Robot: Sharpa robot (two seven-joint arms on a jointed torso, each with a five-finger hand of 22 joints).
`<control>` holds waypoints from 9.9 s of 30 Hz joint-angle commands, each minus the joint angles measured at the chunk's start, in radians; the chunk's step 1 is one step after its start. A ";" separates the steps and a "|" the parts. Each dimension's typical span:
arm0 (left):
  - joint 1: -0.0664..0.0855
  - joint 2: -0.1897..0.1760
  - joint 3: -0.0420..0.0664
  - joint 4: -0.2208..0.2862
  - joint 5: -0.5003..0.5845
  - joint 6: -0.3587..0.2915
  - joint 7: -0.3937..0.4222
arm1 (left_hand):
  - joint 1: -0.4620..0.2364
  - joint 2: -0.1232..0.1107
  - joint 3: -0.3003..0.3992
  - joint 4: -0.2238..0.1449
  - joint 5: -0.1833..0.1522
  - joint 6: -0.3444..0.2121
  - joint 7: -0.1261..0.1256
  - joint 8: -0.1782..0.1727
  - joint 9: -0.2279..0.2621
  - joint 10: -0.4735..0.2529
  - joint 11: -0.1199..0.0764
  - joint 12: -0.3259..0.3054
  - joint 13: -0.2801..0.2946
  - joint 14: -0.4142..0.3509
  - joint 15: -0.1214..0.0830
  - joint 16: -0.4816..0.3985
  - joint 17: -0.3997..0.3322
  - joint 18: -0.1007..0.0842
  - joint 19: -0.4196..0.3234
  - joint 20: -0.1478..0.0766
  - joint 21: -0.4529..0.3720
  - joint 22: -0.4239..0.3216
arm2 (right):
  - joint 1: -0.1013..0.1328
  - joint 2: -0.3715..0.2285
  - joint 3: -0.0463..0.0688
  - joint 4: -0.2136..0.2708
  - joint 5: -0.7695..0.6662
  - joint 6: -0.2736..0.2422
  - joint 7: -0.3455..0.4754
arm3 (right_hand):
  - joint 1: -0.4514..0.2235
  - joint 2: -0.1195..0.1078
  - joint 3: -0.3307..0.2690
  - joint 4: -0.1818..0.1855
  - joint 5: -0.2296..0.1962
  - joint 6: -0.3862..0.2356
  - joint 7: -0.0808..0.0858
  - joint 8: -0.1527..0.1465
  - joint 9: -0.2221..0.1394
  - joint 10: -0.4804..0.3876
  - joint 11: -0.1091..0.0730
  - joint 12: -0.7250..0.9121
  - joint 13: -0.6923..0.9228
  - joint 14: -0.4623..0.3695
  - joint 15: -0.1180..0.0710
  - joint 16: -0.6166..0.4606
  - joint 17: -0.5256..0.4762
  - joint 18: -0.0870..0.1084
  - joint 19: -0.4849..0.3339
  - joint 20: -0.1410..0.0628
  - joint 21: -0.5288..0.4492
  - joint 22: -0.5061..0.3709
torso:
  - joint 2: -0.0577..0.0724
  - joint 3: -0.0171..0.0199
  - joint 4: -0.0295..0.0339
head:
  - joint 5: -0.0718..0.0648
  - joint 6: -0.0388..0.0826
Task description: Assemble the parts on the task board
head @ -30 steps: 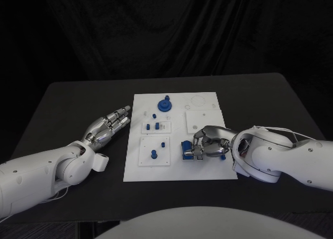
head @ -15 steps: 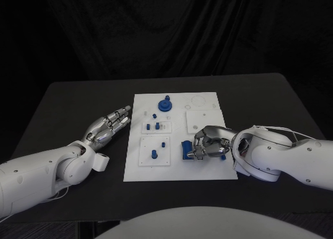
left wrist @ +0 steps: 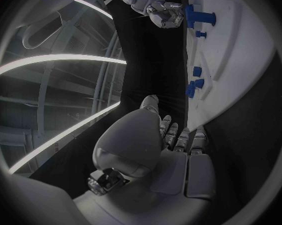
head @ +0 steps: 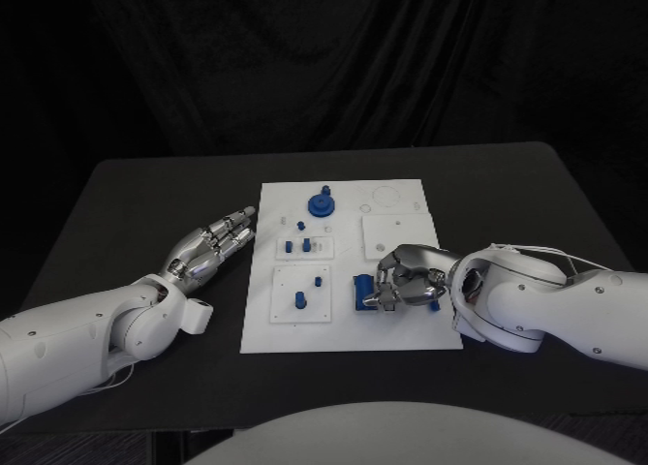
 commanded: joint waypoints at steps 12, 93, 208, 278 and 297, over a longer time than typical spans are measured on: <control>-0.003 -0.001 0.000 0.002 -0.001 0.012 0.109 | 0.014 0.000 0.009 0.000 0.005 -0.001 0.008 0.004 0.001 -0.002 0.006 0.004 0.001 0.000 0.005 -0.004 -0.001 0.004 -0.003 0.005 0.002 0.000 | -0.003 -0.027 0.000 0.018 -0.006 -0.012 -0.005 | -0.040 -0.016 -0.050 0.042 -0.102 -0.009 -0.001 -0.008 0.000 0.104 -0.004 0.003 0.263 0.057 -0.008 -0.001 0.001 0.000 0.043 -0.008 0.001 0.202 | 0.000 0.0003 -0.0003 | 0.005 0.000; -0.005 -0.006 0.000 0.005 -0.001 0.006 0.116 | 0.015 0.000 0.012 -0.003 0.006 0.004 0.012 0.005 0.002 0.002 0.019 0.011 0.002 0.000 0.003 -0.004 -0.001 0.003 -0.002 0.004 0.002 0.000 | 0.025 -0.075 0.001 0.034 -0.081 -0.072 -0.001 | 0.000 0.007 -0.083 0.062 0.006 -0.028 0.025 -0.194 -0.150 0.104 0.018 0.003 0.263 0.058 0.009 0.003 0.009 -0.002 0.045 0.006 0.005 0.204 | 0.000 0.0006 -0.0003 | 0.019 0.000; 0.065 -0.091 0.001 0.146 -0.105 -0.065 0.094 | 0.023 -0.017 0.016 0.002 0.007 0.045 0.048 0.008 0.004 0.017 0.037 0.028 0.004 0.000 -0.029 -0.004 -0.001 0.001 -0.003 -0.030 0.002 -0.006 | 0.013 -0.130 0.000 0.081 0.371 -0.074 -0.124 | 0.025 -0.114 0.482 -0.079 0.489 0.074 0.082 -0.526 -0.519 0.104 0.065 0.003 0.263 0.053 0.049 -0.007 -0.018 0.001 0.041 0.044 -0.005 0.200 | -0.003 -0.0016 -0.0012 | 0.008 0.000; 0.048 -0.066 0.001 0.108 -0.105 -0.029 0.073 | 0.029 -0.013 0.024 -0.005 0.008 0.054 0.064 0.009 0.005 0.014 0.048 0.024 0.003 0.000 -0.007 -0.004 -0.001 -0.001 0.000 -0.010 0.003 -0.004 | 0.014 -0.024 0.000 -0.014 0.319 0.017 -0.171 | -0.163 -0.085 0.311 0.007 0.198 0.067 0.081 -0.509 -0.529 0.104 0.067 0.003 0.263 0.050 0.051 -0.014 -0.036 0.004 0.035 0.047 -0.019 0.196 | -0.004 -0.0018 -0.0009 | 0.028 0.000; 0.043 -0.063 0.001 0.101 -0.105 -0.026 0.066 | 0.029 -0.014 0.025 -0.007 0.008 0.049 0.062 0.008 0.005 0.005 0.041 0.014 0.001 0.000 -0.004 -0.004 -0.001 0.000 0.000 -0.007 0.003 -0.004 | 0.014 -0.026 0.000 -0.010 0.230 0.011 -0.159 | -0.126 -0.068 0.225 -0.001 0.174 0.030 0.056 -0.341 -0.418 0.104 0.046 0.003 0.263 0.050 0.034 -0.014 -0.034 0.004 0.035 0.032 -0.019 0.196 | -0.004 -0.0013 -0.0012 | 0.032 0.000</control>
